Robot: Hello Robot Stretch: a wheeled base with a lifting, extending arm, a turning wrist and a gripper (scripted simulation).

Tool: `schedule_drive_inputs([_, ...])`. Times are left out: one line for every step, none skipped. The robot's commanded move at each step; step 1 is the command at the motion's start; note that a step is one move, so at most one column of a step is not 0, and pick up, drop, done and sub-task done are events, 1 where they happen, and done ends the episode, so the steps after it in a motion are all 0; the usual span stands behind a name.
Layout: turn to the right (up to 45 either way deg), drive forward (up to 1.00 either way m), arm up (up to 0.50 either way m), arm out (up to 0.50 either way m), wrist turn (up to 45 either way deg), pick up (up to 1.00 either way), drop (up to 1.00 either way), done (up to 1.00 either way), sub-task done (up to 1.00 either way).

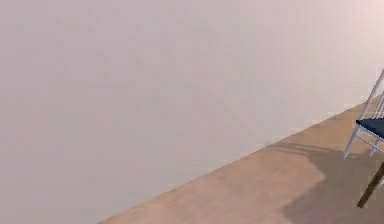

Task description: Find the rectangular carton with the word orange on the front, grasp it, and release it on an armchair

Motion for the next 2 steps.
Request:
schedule_drive_inputs([45.0,0.00,0.00,0.00,0.0,0.00,0.00,0.00,0.00])
schedule_drive_inputs([45.0,0.00,0.00,0.00,0.0,0.00,0.00,0.00,0.00])
